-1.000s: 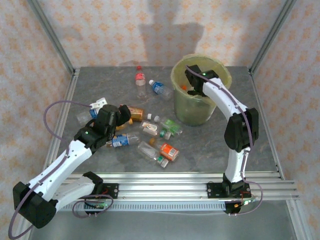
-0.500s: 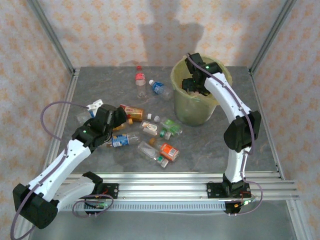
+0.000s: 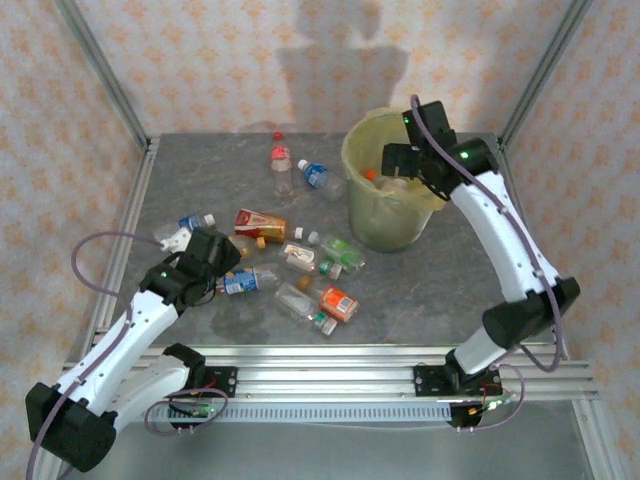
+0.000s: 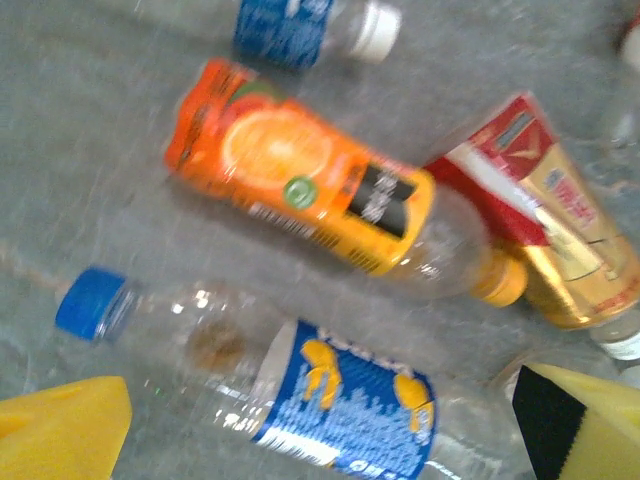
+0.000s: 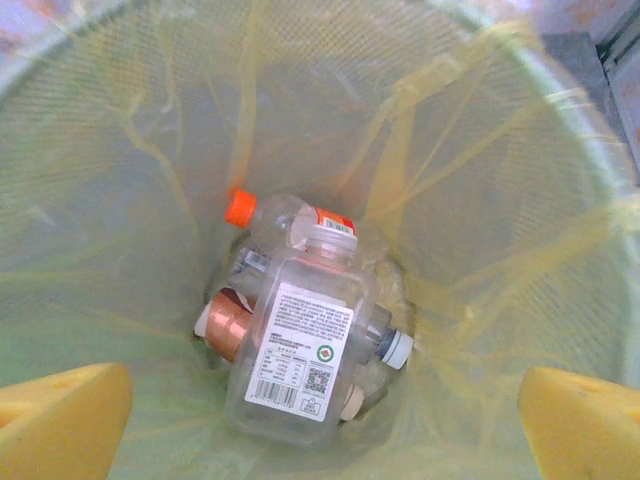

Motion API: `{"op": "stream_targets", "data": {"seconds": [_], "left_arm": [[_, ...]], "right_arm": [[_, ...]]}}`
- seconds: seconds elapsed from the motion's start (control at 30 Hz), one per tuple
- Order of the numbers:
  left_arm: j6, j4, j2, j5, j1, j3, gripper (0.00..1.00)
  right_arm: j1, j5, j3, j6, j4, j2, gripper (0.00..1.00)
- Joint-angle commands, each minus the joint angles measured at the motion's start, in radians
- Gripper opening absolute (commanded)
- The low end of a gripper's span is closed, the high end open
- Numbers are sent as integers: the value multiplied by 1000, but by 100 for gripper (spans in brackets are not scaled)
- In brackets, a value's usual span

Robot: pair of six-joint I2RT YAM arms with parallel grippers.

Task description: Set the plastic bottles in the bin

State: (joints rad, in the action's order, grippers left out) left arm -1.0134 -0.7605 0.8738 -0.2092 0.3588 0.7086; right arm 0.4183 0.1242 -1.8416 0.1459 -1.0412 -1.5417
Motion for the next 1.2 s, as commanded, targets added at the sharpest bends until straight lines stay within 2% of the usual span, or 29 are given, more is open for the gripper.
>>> {"op": "stream_targets", "data": {"seconds": [0.0, 0.2, 0.37, 0.57, 0.87, 1.17], "left_arm": [[-202, -32, -58, 55, -8, -76, 100], [-390, 10, -90, 81, -8, -153, 100], [-471, 63, -71, 85, -9, -186, 100], [-473, 135, 14, 58, -10, -178, 100], [-461, 248, 184, 76, -28, -159, 100], [-520, 337, 295, 51, -35, -165, 100]], "right_arm": [[5, 15, 63, 14, 68, 54, 99], [5, -4, 118, 19, 105, 99, 99], [5, -7, 142, 22, 126, 118, 99], [5, 19, 180, 35, 160, 146, 99], [5, 27, 252, 54, 205, 206, 99], [5, 69, 283, 79, 204, 219, 99]]}}
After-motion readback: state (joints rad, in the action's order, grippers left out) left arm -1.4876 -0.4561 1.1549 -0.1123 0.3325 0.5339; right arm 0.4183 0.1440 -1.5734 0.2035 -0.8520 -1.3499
